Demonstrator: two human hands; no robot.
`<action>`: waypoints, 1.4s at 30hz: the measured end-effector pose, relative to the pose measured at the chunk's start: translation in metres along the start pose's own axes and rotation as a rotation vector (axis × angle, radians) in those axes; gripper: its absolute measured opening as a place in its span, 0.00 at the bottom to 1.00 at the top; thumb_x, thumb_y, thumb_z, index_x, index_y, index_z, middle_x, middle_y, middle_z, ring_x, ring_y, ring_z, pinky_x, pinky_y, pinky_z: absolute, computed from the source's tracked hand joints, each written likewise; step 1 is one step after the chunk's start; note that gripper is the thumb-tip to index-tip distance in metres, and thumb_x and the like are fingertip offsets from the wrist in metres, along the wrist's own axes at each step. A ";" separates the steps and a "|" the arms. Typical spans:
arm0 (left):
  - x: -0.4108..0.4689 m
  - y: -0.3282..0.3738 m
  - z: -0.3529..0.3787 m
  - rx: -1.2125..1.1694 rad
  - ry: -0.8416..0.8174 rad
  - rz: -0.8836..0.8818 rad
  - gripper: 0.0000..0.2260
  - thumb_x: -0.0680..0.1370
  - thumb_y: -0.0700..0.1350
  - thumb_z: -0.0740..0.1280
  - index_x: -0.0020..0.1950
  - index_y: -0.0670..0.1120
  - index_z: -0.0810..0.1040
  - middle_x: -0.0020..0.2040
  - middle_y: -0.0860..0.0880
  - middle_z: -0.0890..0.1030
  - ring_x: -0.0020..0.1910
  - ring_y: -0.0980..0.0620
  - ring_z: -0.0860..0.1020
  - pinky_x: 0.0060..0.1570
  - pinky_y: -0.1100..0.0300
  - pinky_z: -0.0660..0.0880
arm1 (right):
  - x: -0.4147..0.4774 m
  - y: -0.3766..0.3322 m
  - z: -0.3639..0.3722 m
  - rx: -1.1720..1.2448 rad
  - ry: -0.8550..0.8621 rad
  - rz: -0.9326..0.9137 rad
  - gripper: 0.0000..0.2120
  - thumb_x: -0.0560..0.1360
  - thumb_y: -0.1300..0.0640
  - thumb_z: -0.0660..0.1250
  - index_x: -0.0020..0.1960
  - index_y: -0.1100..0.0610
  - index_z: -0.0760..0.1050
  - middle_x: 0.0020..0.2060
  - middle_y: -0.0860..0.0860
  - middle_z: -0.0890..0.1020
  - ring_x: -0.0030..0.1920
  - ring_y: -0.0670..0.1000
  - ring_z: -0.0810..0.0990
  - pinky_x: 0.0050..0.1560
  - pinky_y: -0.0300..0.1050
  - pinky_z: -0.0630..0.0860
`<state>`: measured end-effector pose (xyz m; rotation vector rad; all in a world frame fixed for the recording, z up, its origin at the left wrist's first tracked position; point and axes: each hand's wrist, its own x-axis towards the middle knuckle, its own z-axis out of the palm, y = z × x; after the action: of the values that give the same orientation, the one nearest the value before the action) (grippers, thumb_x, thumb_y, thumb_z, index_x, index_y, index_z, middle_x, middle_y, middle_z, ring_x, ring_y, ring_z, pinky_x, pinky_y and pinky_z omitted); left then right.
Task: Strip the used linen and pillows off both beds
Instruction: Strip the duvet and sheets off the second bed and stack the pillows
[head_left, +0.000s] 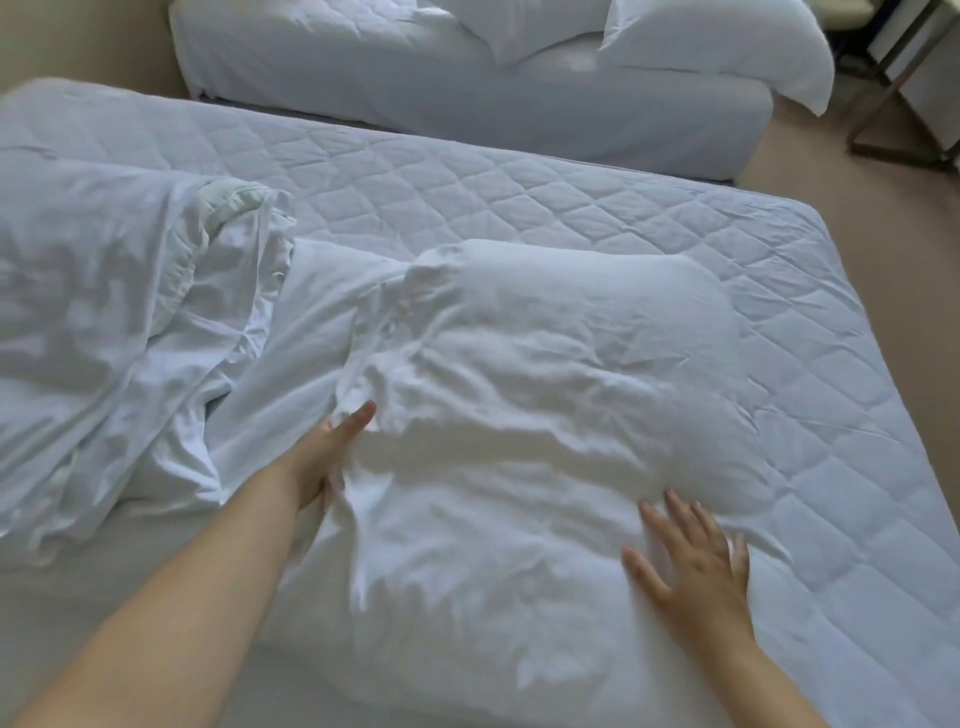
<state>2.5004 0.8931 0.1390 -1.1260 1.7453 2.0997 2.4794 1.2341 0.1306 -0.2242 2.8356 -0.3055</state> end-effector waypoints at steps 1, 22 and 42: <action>0.010 0.008 0.004 0.002 0.013 0.028 0.17 0.77 0.51 0.63 0.62 0.46 0.70 0.46 0.47 0.84 0.42 0.51 0.83 0.40 0.60 0.80 | 0.002 0.003 0.002 0.032 0.060 -0.015 0.45 0.58 0.33 0.41 0.68 0.50 0.68 0.72 0.50 0.65 0.73 0.54 0.60 0.71 0.59 0.46; 0.060 0.011 -0.047 0.632 0.270 0.063 0.27 0.77 0.49 0.64 0.74 0.49 0.58 0.71 0.44 0.68 0.68 0.43 0.68 0.64 0.54 0.65 | 0.035 -0.031 0.046 -0.149 -0.110 -0.219 0.27 0.77 0.38 0.36 0.74 0.42 0.47 0.76 0.43 0.46 0.75 0.45 0.43 0.72 0.51 0.38; -0.083 -0.037 -0.154 1.139 0.796 0.100 0.39 0.74 0.59 0.63 0.76 0.49 0.45 0.77 0.46 0.44 0.76 0.49 0.45 0.73 0.55 0.42 | 0.020 -0.146 0.031 0.359 -0.029 -0.286 0.24 0.62 0.54 0.60 0.47 0.72 0.79 0.41 0.67 0.82 0.41 0.66 0.82 0.49 0.40 0.70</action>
<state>2.6451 0.7907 0.1617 -1.4681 2.7082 0.3082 2.4878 1.0833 0.1299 -0.5502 2.6551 -0.8518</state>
